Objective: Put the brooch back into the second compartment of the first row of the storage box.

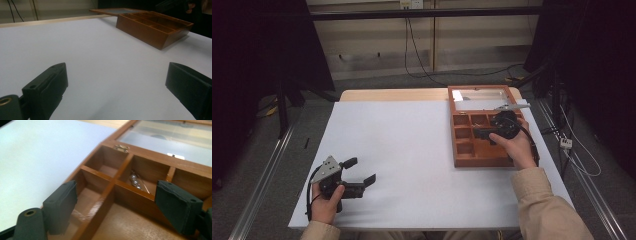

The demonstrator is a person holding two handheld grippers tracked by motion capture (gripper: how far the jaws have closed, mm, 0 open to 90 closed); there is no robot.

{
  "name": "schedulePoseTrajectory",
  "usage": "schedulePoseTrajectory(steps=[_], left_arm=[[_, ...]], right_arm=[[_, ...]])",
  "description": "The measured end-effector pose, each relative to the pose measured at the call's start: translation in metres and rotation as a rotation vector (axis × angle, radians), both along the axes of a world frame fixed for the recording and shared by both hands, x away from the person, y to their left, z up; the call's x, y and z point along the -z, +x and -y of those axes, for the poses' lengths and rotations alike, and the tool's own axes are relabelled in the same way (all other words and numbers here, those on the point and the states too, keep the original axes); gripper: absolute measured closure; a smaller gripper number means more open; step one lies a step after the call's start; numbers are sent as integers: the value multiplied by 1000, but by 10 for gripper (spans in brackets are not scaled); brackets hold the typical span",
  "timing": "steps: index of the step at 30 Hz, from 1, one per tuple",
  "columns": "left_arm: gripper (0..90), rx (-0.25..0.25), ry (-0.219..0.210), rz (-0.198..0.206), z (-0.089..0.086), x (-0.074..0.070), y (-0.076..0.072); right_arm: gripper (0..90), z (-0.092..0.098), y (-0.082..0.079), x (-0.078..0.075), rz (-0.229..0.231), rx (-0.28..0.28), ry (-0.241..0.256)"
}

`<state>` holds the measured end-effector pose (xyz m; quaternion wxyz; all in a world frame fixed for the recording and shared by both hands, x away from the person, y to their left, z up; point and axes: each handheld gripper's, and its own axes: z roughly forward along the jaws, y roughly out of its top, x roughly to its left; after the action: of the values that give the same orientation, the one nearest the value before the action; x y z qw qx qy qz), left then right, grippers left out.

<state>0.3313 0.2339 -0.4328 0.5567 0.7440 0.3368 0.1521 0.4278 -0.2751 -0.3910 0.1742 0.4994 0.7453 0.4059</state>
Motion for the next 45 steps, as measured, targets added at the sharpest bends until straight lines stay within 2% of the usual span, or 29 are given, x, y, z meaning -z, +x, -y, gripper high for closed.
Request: schedulePoseTrajectory(steps=[6, 14, 22, 25, 45], left_arm=[[42, 4, 2, -2, 1, 1, 1], [41, 3, 0, -3, 2, 1, 1], [42, 4, 0, -3, 3, 1, 2], [41, 5, 2, -1, 3, 1, 2], [42, 3, 2, -2, 3, 1, 2]], right_arm=[[188, -5, -16, -4, 23, -39, 8], [185, -5, -30, -1, 26, -61, 30], [186, -9, -47, 1, 45, -76, 3], [187, -10, -53, 0, 56, -87, 20], [186, -14, -82, 9, 69, -140, 40]])
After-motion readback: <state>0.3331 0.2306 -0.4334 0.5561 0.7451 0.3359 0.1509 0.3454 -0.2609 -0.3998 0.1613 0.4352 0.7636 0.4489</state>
